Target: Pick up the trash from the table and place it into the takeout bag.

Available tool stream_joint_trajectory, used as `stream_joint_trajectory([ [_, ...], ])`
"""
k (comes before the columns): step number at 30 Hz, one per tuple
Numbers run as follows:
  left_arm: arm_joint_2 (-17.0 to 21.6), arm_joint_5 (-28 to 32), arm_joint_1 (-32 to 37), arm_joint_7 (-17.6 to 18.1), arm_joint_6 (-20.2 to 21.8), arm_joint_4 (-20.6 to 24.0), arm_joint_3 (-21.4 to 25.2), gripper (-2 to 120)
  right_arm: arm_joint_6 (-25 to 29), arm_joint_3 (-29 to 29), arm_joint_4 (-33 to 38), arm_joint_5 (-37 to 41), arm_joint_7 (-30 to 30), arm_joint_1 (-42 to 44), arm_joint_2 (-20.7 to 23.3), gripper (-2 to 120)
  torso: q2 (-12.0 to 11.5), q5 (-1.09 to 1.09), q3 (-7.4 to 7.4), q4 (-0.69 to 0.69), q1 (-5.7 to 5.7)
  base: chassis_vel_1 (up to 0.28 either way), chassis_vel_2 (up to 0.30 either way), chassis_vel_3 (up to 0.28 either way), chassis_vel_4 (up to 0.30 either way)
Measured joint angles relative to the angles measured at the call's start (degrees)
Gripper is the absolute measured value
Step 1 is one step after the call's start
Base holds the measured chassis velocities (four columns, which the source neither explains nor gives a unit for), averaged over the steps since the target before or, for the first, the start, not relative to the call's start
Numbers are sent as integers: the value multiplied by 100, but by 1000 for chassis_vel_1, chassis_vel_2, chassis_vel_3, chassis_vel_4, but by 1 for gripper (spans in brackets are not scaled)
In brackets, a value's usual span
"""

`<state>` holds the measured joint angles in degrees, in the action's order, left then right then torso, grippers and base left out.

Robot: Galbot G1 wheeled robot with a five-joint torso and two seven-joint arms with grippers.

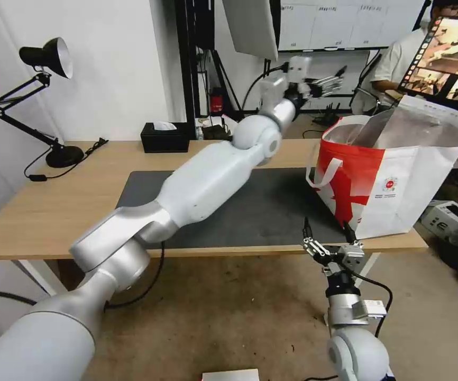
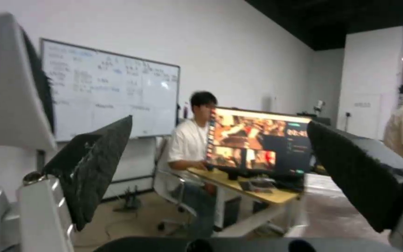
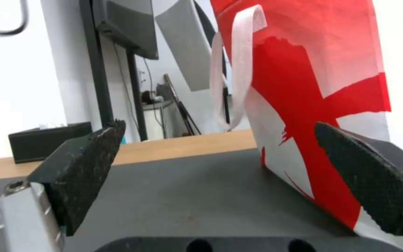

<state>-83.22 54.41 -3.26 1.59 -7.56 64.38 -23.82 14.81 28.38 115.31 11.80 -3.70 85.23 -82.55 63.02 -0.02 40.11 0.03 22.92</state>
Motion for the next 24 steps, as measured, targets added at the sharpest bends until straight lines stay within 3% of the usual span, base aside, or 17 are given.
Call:
stream_joint_trajectory([
  [10, 1079, -336, 895, -473, -560, 519, 524, 100, 0, 5, -1, -6, 3, 10, 71, 100, 0, -1, 0, -2, 0, 0, 0, 0, 0],
  [14, 1302, -417, 1219, -497, -657, 686, 698, 100, 1, 19, 0, -7, 5, 10, 111, 100, 0, 0, 0, -3, 0, 0, 0, 0, 0],
  [24, 1929, -814, 2349, -459, -768, 1384, 1625, 100, 3, 20, -1, -25, 16, 5, 221, 100, 1, 1, -1, -3, 0, 0, 0, 0, 0],
])
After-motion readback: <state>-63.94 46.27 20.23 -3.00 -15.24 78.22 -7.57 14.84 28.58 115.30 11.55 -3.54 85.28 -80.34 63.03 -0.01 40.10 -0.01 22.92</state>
